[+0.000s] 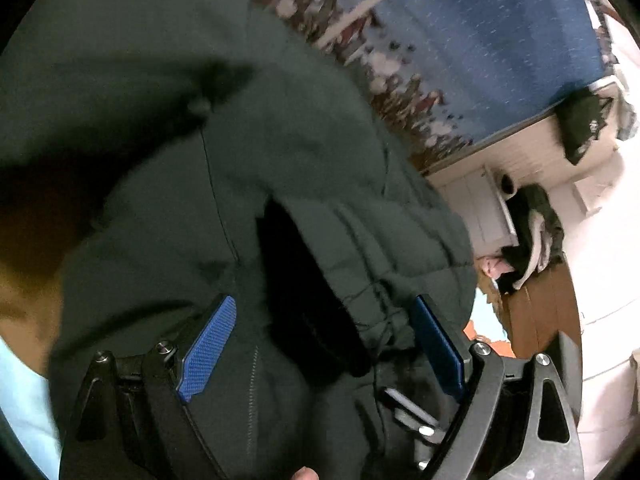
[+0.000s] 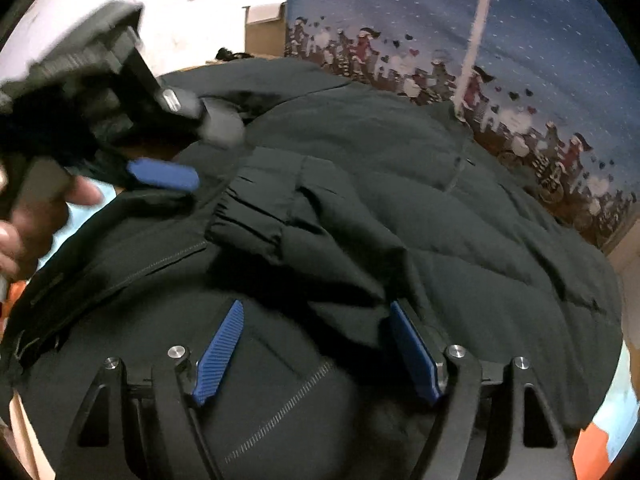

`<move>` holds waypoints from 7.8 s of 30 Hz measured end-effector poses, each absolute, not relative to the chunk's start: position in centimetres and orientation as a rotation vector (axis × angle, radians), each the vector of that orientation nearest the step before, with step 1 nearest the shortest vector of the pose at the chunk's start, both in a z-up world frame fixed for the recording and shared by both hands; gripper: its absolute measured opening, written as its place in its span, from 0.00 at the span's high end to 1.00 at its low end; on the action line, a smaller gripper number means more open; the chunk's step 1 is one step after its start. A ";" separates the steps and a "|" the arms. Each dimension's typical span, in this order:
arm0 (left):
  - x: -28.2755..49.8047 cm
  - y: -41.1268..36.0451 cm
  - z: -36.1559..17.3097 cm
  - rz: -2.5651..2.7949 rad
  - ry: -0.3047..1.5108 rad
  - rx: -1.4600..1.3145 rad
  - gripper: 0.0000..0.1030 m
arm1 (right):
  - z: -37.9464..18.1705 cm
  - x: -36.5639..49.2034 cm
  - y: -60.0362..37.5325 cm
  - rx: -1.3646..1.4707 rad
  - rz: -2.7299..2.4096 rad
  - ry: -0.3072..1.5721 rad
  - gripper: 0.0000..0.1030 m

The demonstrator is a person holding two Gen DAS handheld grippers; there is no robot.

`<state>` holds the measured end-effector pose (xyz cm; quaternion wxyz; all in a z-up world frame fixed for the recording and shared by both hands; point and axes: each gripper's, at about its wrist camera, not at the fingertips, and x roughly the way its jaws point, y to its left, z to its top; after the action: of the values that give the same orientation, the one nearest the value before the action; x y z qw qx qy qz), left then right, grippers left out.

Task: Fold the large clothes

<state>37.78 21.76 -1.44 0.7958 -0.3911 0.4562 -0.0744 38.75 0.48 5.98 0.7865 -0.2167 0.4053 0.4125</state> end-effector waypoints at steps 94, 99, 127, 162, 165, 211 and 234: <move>15.4 43.8 3.0 0.818 0.471 -0.792 0.82 | 3.4 49.3 16.6 -0.253 0.599 0.812 0.09; 16.3 42.6 5.6 0.797 0.402 -0.711 0.93 | 3.9 49.1 15.9 -0.217 0.636 0.810 0.08; 36.4 7.6 15.7 -0.042 0.415 -0.126 0.94 | 12.7 48.6 -9.5 -0.059 0.450 0.769 0.08; 42.4 -1.0 1.8 -0.382 0.802 -0.285 0.22 | 2.9 53.6 -22.5 0.751 0.518 0.989 0.08; 41.1 0.7 2.5 -0.337 0.777 -0.287 0.22 | 2.3 53.5 -21.8 0.713 0.515 1.012 0.08; 41.4 23.5 -1.1 0.354 0.829 -0.213 0.19 | 7.9 53.9 -13.5 -0.121 0.175 0.786 0.79; 42.7 23.5 -3.6 0.365 0.856 -0.183 0.01 | 0.5 54.9 -8.6 -0.264 0.320 0.912 0.41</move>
<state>42.73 23.52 -3.60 0.8897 -0.0883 0.4121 0.1757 54.94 -8.58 0.54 0.8772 -0.1266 0.4370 0.1533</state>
